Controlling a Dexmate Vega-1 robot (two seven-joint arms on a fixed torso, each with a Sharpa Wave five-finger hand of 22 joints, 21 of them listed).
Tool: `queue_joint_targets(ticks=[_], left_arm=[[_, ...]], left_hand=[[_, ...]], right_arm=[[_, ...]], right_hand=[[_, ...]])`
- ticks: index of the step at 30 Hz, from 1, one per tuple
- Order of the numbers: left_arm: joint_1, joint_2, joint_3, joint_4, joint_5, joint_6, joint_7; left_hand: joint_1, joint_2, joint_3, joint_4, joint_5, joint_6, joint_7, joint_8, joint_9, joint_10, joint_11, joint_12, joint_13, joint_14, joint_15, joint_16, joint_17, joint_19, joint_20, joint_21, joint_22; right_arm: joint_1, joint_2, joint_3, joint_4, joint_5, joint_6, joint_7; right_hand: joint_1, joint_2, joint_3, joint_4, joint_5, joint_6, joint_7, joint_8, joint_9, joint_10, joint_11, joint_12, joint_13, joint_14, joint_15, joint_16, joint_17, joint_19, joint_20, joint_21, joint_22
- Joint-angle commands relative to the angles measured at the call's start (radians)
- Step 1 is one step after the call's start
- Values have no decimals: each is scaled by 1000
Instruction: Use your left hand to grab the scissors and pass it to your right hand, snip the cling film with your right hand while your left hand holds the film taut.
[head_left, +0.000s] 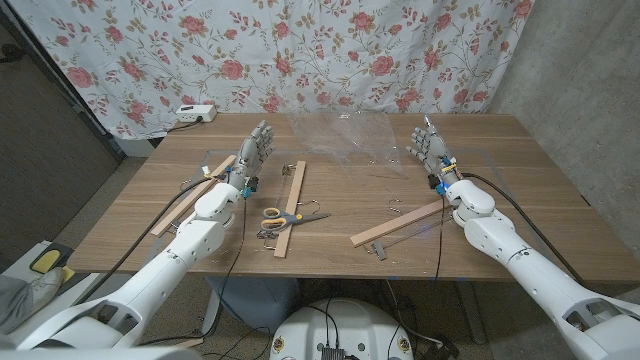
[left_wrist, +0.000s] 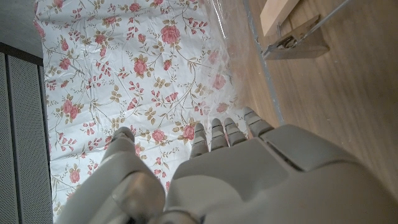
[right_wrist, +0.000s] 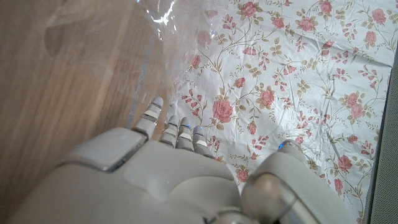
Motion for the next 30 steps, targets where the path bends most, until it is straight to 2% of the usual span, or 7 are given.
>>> queue_joint_targets(ticks=[1, 9, 15, 18, 20, 25, 30], left_arm=[[12, 3, 5, -15, 5, 0, 1], [17, 2, 2, -14, 6, -19, -2], [18, -12, 1, 9, 32, -77, 6], [14, -42, 1, 56, 63, -153, 27], [12, -47, 0, 67, 56, -163, 16], [50, -29, -1, 9, 72, -153, 49], [82, -10, -6, -46, 72, -133, 65]], left_hand=[[11, 2, 8, 0, 4, 6, -1, 3, 5, 9, 5, 7, 0, -1, 10, 7, 2, -4, 9, 5, 5], [13, 3, 8, -1, 4, 7, 0, 4, 5, 8, 2, 7, -3, 0, 10, 7, 2, -4, 9, 6, 5], [14, 3, 8, -2, 4, 8, -2, 4, 5, 13, -1, 9, -6, 1, 7, 8, 2, -2, 7, 7, 4], [14, -4, 4, -4, 4, 28, -7, 10, 5, 53, -25, 25, -17, 44, -22, 21, 1, 63, -24, 26, 2], [15, -5, 4, -5, 4, 34, -8, 12, 5, 58, -28, 26, -18, 46, -23, 20, 1, 69, -27, 27, 2], [17, -8, 2, -6, 4, 34, -8, 11, 5, 56, -24, 25, -21, 47, -24, 18, 0, 64, -40, 22, 1], [18, -10, 1, -7, 4, 36, -5, 11, 5, 58, -27, 25, -23, 47, -23, 16, 0, 62, -47, 19, 0]], right_arm=[[-5, -6, -4, -16, 2, -18, -3], [-8, -10, -4, -30, -1, -26, -12], [-20, -17, 2, -53, -5, -24, -27], [-33, -18, 6, -67, -6, -16, -35], [-38, -19, 7, -69, -5, -11, -34], [-44, -49, 7, -82, -7, -9, 4], [-64, -79, 14, -117, -21, -18, -8]], right_hand=[[11, 2, 4, -1, 4, -1, 8, 6, 0, 1, 9, 5, 1, 2, 9, 5, 0, 0, 4, 7, 4], [14, 4, 5, -2, 4, -1, 8, 7, -5, 3, 10, 1, -4, 2, 9, 5, -4, -2, 5, 7, 3], [15, 7, 6, -3, 4, -2, 8, 7, -9, 4, 10, -2, -7, 2, 8, 6, -8, -2, 5, 7, 3], [18, 9, 7, -5, 3, -2, 9, 7, -15, 7, 3, -5, -12, 3, 4, 6, -14, -4, -9, 7, 3], [21, 10, 8, -8, 2, 0, 8, 8, -21, 9, -2, -9, -17, 3, 0, 6, -20, -9, -25, 5, 3], [27, 11, 9, -13, 1, -9, 1, 5, -34, -3, -2, -24, -28, -21, -6, -2, -32, -33, -37, -1, 2], [29, 12, 8, -17, 0, -29, 2, 0, -45, -23, -3, -39, -36, -44, -4, -7, -43, -48, -44, -2, 2]])
